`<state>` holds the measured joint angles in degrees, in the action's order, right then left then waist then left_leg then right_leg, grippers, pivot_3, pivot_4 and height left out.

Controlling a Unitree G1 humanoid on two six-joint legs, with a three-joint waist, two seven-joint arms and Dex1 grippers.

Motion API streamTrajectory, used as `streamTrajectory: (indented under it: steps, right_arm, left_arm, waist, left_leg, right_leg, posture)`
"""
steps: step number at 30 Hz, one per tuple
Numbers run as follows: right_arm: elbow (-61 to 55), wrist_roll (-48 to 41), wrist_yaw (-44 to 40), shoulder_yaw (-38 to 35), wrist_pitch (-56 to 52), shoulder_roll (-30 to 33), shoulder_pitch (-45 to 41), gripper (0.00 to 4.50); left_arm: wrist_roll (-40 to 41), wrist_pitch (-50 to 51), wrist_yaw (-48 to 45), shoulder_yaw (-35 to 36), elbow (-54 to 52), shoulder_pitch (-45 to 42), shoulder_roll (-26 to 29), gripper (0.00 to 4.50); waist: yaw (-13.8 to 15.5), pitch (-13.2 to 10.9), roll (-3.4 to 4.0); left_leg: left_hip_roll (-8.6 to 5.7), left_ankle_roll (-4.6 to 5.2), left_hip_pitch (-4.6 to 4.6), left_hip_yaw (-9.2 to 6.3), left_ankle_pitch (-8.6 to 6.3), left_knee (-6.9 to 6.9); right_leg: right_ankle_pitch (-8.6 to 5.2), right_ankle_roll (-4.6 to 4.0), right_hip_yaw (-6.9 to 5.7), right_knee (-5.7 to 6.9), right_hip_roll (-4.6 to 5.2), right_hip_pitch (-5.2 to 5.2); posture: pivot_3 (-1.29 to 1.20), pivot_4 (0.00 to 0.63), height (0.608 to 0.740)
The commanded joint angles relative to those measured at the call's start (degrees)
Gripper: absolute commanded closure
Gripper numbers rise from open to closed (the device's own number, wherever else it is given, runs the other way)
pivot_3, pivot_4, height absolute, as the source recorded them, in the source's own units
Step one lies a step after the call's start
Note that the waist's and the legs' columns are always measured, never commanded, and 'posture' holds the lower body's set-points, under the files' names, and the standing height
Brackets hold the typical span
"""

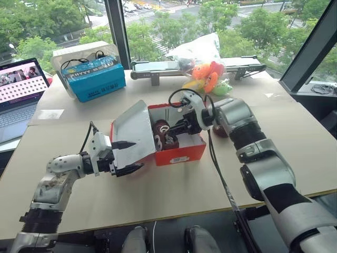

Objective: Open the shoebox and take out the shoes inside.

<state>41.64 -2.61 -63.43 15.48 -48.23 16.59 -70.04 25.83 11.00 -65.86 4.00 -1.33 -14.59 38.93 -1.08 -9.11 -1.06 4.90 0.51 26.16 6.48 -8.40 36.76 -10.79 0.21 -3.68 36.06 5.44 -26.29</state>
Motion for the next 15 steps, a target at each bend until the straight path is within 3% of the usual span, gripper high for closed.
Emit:
streamTrajectory:
  steps: [1,13,15]
  right_arm:
    - [0.79,1.46,0.72,1.88,3.11,-0.63,1.16,1.19]
    - [17.08,5.3,5.64,2.25,11.84,-4.87,0.15,1.19]
    - [18.45,5.24,5.58,1.77,12.25,-5.25,-0.66,1.7]
  left_arm:
    - [0.11,-0.86,0.09,1.05,-1.09,-0.1,0.48,0.0]
    - [0.22,-0.82,0.11,1.19,-1.47,0.32,0.61,0.0]
    - [0.23,-0.85,0.07,1.16,-1.43,0.24,0.6,0.0]
  waist:
    - [0.03,0.0,0.0]
    - [0.12,0.02,-0.02]
    - [0.15,0.02,-0.02]
  left_leg:
    - [0.0,0.0,0.0,0.0,0.0,0.0]
    - [0.0,-0.05,-0.07,0.01,-0.03,0.0]
    - [0.0,-0.05,-0.08,0.01,-0.02,0.0]
  right_leg:
    - [0.0,0.0,0.0,-0.01,0.0,0.0]
    - [0.0,0.0,0.0,-0.01,0.0,0.08]
    - [0.0,0.0,0.0,-0.01,0.0,0.1]
  posture:
    - [0.0,0.15,0.74]
    - [0.0,0.15,0.74]
    - [0.0,0.15,0.74]
